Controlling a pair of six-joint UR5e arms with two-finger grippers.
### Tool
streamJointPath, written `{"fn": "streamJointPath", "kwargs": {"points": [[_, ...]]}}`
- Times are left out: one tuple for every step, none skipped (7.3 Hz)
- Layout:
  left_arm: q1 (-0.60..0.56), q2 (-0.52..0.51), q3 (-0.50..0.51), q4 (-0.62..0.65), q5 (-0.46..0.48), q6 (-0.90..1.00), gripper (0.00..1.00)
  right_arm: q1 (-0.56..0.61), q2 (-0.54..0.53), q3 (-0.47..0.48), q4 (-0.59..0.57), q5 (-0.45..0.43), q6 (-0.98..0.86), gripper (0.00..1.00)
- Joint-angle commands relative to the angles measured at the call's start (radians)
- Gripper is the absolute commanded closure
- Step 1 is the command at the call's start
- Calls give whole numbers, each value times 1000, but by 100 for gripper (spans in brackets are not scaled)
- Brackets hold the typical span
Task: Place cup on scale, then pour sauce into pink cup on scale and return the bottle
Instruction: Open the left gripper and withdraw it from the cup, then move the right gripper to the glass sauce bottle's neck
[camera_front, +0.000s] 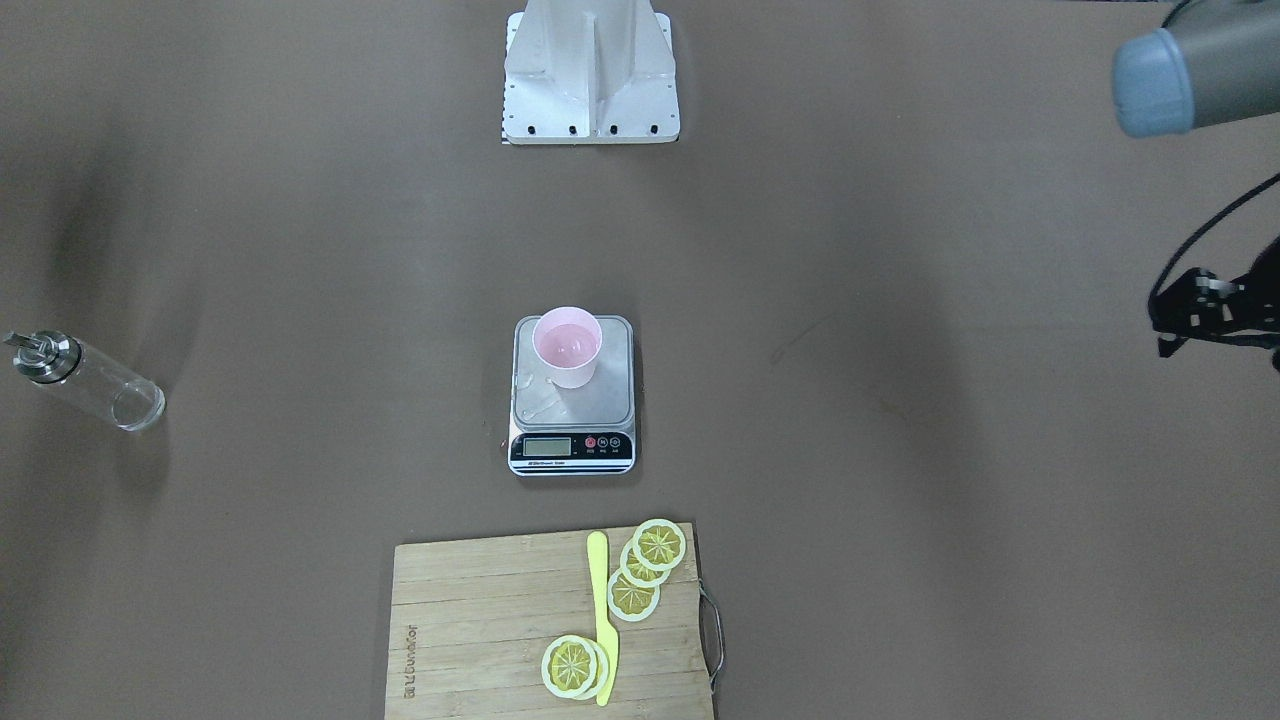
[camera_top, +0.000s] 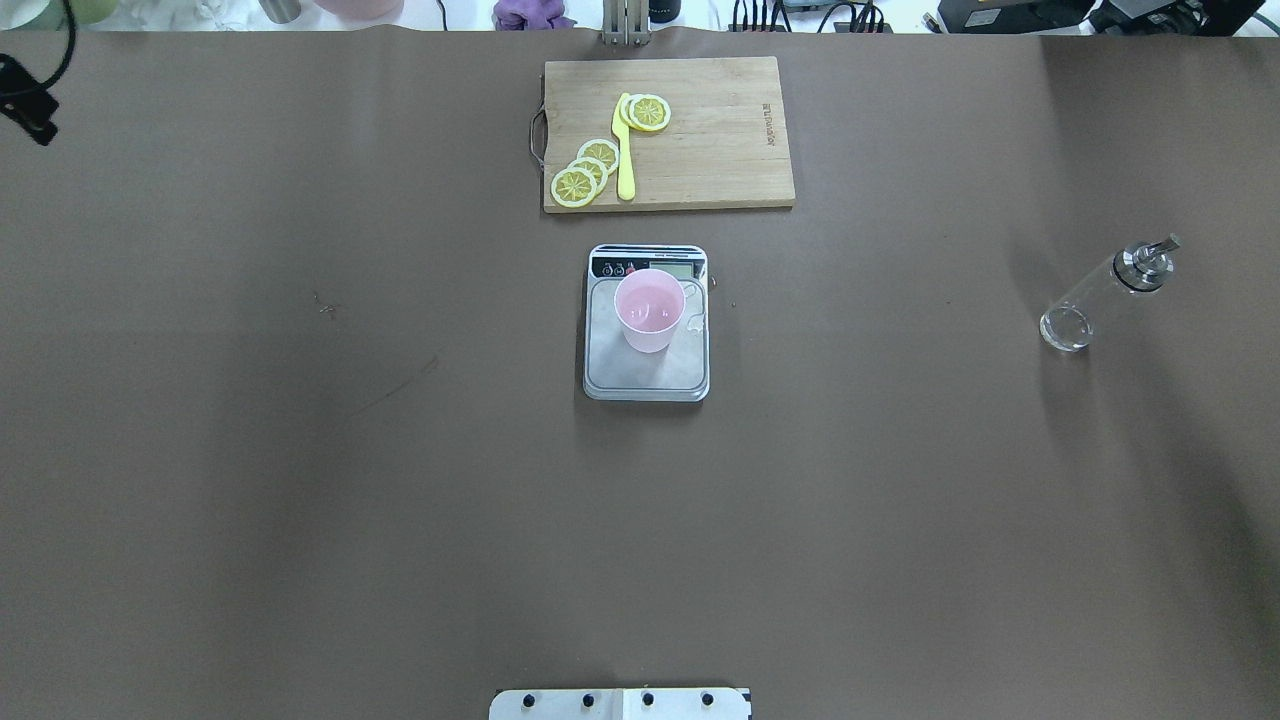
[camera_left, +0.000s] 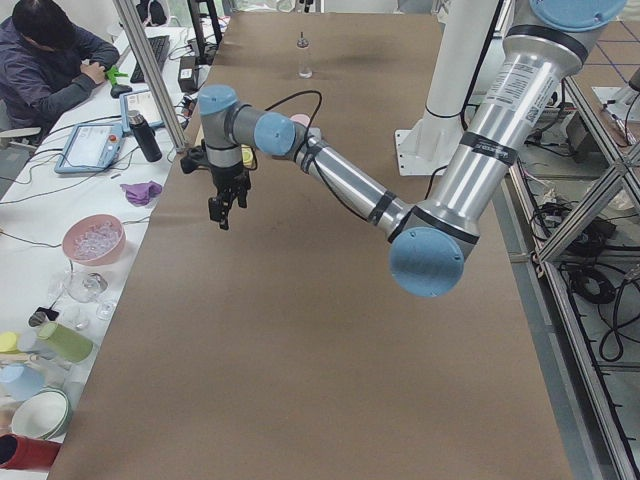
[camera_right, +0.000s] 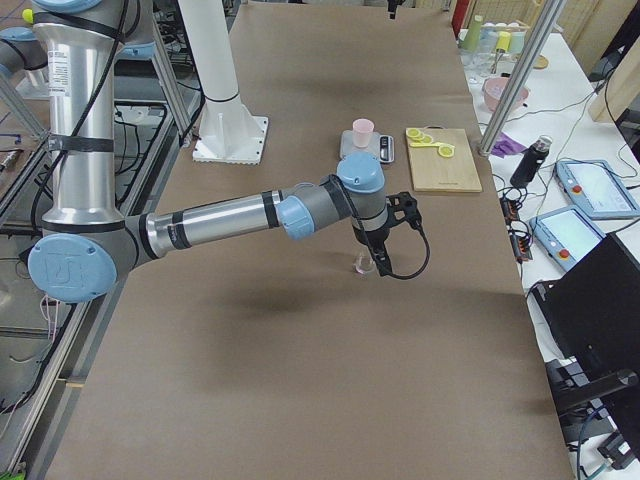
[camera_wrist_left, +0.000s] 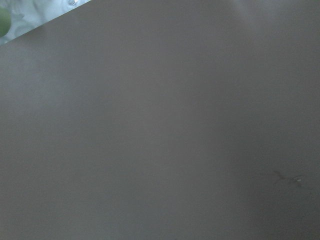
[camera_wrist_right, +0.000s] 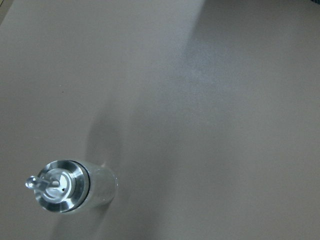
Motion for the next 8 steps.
{"fn": "streamJointPath", "kwargs": {"points": [[-153, 144, 71, -96, -54, 163, 2, -3, 0, 0, 62, 6, 2, 0], [-222, 208, 107, -109, -153, 217, 2, -5, -5, -4, 99, 12, 3, 0], [-255, 295, 114, -186, -224, 234, 2, -11, -25, 0, 110, 43, 6, 0], [-269, 340, 115, -219, -226, 234, 2, -14, -34, -4, 142, 43, 2, 1], [-271, 352, 105, -222, -226, 235, 2, -32, -63, -5, 200, 46, 0, 1], [-271, 354, 105, -223, -226, 235, 2, -58, -98, -9, 282, 48, 2, 1], [-271, 354, 103, -223, -226, 235, 2, -87, -135, -14, 384, 51, 2, 1], [-271, 356, 103, -223, -226, 235, 2, -98, -154, -58, 499, 77, -3, 1]]}}
